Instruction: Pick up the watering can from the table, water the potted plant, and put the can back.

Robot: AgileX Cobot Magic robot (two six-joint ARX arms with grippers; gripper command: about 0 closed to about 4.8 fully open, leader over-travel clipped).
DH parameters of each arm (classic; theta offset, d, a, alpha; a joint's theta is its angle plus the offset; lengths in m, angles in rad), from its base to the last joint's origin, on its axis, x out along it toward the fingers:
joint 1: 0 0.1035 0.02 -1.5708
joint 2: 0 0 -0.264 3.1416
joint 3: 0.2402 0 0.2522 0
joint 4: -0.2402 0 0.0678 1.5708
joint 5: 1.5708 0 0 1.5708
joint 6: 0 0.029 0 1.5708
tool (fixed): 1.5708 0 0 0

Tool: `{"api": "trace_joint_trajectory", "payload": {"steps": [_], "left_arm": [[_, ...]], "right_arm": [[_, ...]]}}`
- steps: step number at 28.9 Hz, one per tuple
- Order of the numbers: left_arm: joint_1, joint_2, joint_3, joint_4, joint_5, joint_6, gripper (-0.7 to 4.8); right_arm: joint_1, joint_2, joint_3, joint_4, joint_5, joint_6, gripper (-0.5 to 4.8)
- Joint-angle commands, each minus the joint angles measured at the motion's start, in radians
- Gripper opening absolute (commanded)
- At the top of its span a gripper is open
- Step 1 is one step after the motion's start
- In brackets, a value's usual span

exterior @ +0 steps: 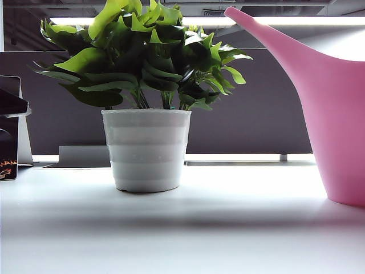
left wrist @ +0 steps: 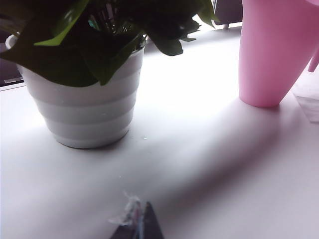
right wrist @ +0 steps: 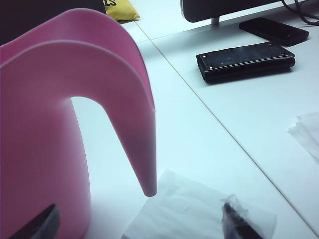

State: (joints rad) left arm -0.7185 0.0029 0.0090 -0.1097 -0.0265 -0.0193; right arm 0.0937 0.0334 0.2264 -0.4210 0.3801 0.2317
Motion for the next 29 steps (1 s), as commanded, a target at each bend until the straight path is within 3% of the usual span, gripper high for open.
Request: {"api": "trace_joint_trajectory", "payload": {"steps": [1,6,9,13,18,23,29], "left_arm": [[0.000,0.001,-0.001,0.011,0.004,0.001,-0.05],[0.000,0.001,-0.001,0.010,0.004,0.001,-0.05],[0.000,0.001,-0.001,0.011,0.004,0.001,-0.05],[0.000,0.001,-0.001,0.011,0.004,0.001,-0.05],[0.000,0.001,-0.001,0.010,0.004,0.001,-0.05],[0.000,0.001,-0.001,0.010,0.004,0.001,-0.05],[0.000,0.001,-0.001,0.010,0.004,0.001,-0.05]], "right_arm": [[0.000,0.006,-0.044,0.107,-0.007,-0.061,4.19],[-0.004,0.023,-0.111,0.225,0.045,-0.111,4.19],[-0.045,0.046,-0.156,0.325,0.014,-0.130,4.19],[-0.167,0.138,-0.181,0.420,-0.109,-0.132,4.19],[-0.353,0.363,-0.176,0.624,-0.385,-0.135,4.23],[-0.375,0.508,-0.175,0.789,-0.433,-0.138,4.23],[-0.375,0.621,-0.155,0.871,-0.461,-0.155,4.23]]}}
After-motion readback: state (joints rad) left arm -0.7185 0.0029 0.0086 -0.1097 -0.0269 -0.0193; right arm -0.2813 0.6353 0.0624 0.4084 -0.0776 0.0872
